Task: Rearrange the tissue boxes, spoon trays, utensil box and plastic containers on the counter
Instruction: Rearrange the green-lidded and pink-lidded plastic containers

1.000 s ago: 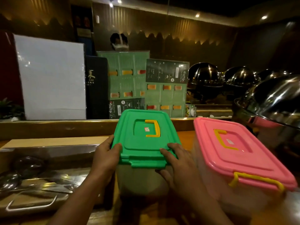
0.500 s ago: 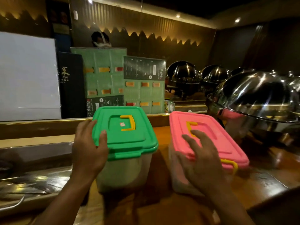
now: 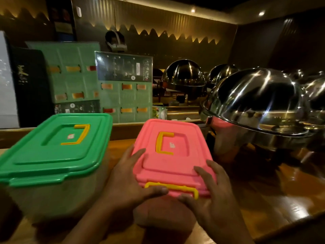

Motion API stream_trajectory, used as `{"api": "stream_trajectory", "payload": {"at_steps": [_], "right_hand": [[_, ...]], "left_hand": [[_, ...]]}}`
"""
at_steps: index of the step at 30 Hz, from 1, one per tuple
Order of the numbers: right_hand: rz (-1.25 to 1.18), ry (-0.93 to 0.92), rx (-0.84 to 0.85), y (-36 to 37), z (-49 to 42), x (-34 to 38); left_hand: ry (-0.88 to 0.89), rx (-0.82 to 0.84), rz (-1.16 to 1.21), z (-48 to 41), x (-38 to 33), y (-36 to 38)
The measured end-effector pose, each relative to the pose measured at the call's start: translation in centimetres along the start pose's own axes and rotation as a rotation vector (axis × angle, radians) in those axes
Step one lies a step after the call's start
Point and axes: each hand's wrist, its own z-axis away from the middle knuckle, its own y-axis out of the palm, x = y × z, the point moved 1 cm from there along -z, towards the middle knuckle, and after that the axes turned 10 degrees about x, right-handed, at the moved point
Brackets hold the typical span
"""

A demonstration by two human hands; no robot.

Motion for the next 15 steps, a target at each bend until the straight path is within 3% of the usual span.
{"api": "stream_trajectory", "payload": {"at_steps": [7,15], "right_hand": [[-0.184,-0.036,0.127,-2.5,-3.7,-7.2],[0.019,-0.148,0.030,-2.6,-7.6,-11.4]], "left_hand": [[-0.110,-0.137,0.060,-2.3,-4.6,5.0],[-0.184,-0.153,0.010,-6.7,-5.9,7.5]]}}
